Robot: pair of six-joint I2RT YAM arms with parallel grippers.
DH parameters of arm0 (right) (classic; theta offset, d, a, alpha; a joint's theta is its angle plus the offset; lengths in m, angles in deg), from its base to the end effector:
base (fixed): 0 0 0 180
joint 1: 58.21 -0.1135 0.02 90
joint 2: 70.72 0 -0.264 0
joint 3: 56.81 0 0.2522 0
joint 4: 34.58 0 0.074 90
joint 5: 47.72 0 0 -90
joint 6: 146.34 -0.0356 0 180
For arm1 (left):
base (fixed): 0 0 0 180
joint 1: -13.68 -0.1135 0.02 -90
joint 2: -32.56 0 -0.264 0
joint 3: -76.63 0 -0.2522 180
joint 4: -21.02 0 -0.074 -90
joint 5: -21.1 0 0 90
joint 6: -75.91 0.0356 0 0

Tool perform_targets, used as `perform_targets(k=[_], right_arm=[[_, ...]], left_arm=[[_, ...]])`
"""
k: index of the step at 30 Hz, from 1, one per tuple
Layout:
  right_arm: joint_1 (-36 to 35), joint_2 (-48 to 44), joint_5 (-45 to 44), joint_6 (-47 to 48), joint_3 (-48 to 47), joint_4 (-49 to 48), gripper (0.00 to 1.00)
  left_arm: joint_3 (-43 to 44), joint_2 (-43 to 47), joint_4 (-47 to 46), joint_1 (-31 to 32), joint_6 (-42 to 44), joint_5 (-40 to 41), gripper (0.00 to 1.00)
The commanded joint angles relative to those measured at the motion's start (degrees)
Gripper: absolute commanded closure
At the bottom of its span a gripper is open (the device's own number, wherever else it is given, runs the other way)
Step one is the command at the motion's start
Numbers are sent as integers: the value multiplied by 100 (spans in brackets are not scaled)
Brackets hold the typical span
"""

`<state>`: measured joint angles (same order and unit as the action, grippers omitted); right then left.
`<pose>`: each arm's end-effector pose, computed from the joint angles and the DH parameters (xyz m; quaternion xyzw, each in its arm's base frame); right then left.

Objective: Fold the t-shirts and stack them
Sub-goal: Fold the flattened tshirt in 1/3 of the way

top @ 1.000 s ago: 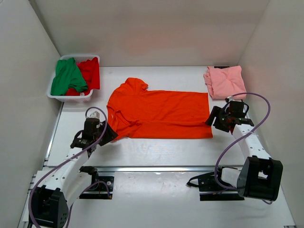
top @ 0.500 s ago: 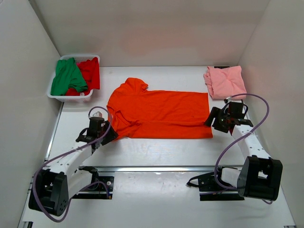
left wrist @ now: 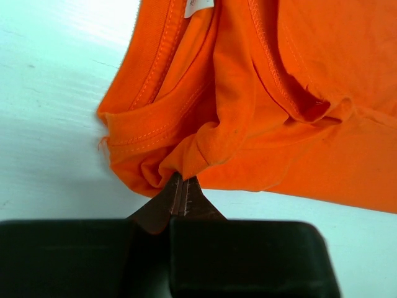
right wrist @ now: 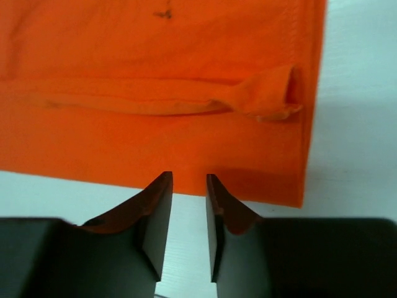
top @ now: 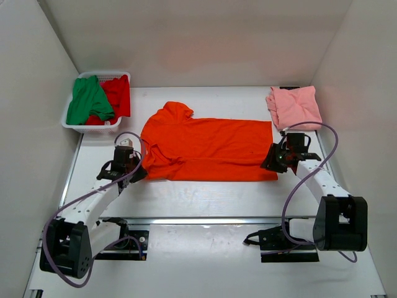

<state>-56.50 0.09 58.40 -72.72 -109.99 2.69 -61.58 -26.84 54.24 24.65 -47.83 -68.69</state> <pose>0.2360 0.0028 0.1979 0.1067 0.9389 0.1707 0.2790 0.1917 -0.0370 0.1795 -0.1866 0.9235 -0.1259 0.3107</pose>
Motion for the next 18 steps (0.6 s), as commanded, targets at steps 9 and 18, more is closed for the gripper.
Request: perform_targets(k=[9,18], right_arm=[[285,645,-47,461,39,313,84],[566,1128,-434,838,101,470,92]], left_arm=[[932,-1083,497,-471,1062,-39,100],[1301,-863,391,-621,1457,24,100]])
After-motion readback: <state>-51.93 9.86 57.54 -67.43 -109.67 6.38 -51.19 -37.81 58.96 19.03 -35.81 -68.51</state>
